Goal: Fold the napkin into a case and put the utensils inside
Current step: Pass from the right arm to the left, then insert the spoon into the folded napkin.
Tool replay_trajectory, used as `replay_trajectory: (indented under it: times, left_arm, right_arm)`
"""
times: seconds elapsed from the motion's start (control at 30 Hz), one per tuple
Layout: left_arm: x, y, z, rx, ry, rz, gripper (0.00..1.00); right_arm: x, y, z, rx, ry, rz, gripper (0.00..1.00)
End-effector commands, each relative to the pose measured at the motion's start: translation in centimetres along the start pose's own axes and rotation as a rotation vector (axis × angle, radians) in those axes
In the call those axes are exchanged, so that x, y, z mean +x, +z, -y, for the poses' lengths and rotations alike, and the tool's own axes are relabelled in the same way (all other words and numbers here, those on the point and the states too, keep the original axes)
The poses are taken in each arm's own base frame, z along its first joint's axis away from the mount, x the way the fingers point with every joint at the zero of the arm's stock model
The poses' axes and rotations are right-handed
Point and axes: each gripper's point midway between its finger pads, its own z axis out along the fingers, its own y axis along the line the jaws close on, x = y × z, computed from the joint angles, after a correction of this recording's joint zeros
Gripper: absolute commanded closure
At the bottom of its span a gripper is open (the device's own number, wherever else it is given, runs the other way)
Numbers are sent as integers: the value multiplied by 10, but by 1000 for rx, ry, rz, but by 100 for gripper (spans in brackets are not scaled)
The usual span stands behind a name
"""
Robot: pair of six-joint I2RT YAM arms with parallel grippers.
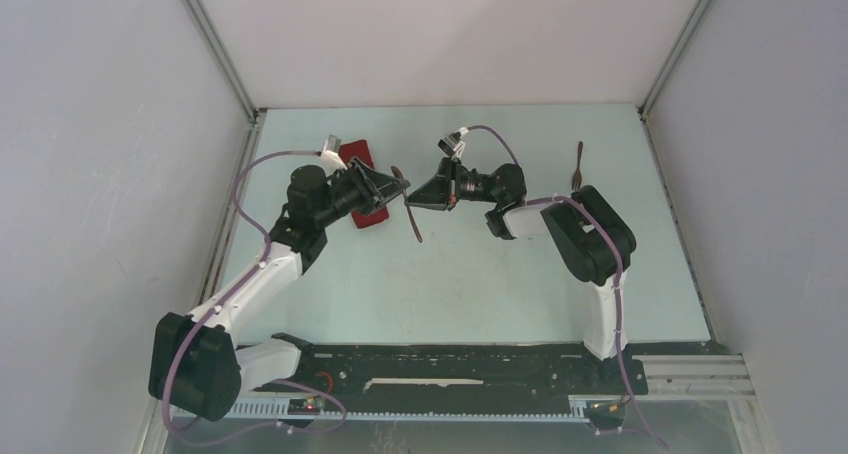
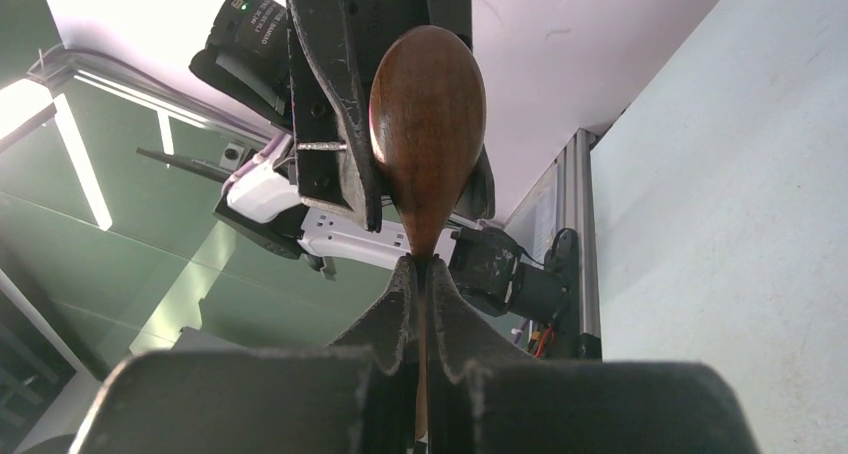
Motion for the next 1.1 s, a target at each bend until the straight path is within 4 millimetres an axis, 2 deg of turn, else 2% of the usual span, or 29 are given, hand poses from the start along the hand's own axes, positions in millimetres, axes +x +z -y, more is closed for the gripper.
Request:
replay_trajectory:
  times: [0.0,0.07,0.13,0.17,0.3,0.33,0.37,0.47,0.53,0.57,0.6,0.63,0.7,0.87,0.97,1.07]
  left_arm:
    - [-8,0,16,59,28,16,66]
    - [-9,0,16,58,33,16,71]
    - [-11,0,12,39,47,16,80]
    - [-12,0,7,13,53,15,84]
    - [-34,-3,-20,-120,114,31,90]
    - [-45,-6,-31,-182,138,50,91]
    - [-55,-9,-47,-274,168,62,91]
    - [-86,-14,-95,-566,248,53,93]
    - [-105,-12,-120,-724,288,35,97]
    - [-114,-8,-128,-777,302,29,99]
    - [-130,-4,-136,-842,321,50,100]
    - [-138,0,-149,-897,331,55,100]
    - [-156,12,-167,-975,361,66,100]
    - [-204,41,-191,-1100,447,111,98]
    - [-220,57,-210,-1160,470,113,99]
    - [-231,69,-217,-1172,489,137,96]
  right_arm:
    - [0,8,-13,-49,-66,-16,100]
    - [0,9,-13,-50,-64,-19,100]
    - [-1,11,-11,-41,-59,-18,100]
    - [-2,10,-8,-30,-57,-17,96]
    - [-13,5,10,85,-30,23,57]
    - [-23,-4,18,136,-17,62,49]
    - [-31,-16,32,213,13,95,46]
    - [-42,-64,74,537,65,173,43]
    - [-38,-94,84,694,43,177,43]
    - [-29,-108,88,768,63,162,43]
    - [-22,-117,88,813,48,137,43]
    - [-14,-125,86,856,19,108,43]
    - [1,-136,84,935,-9,62,43]
    - [25,-154,72,1001,-38,31,43]
    - [32,-166,74,999,-15,46,43]
    - [37,-172,77,976,20,59,43]
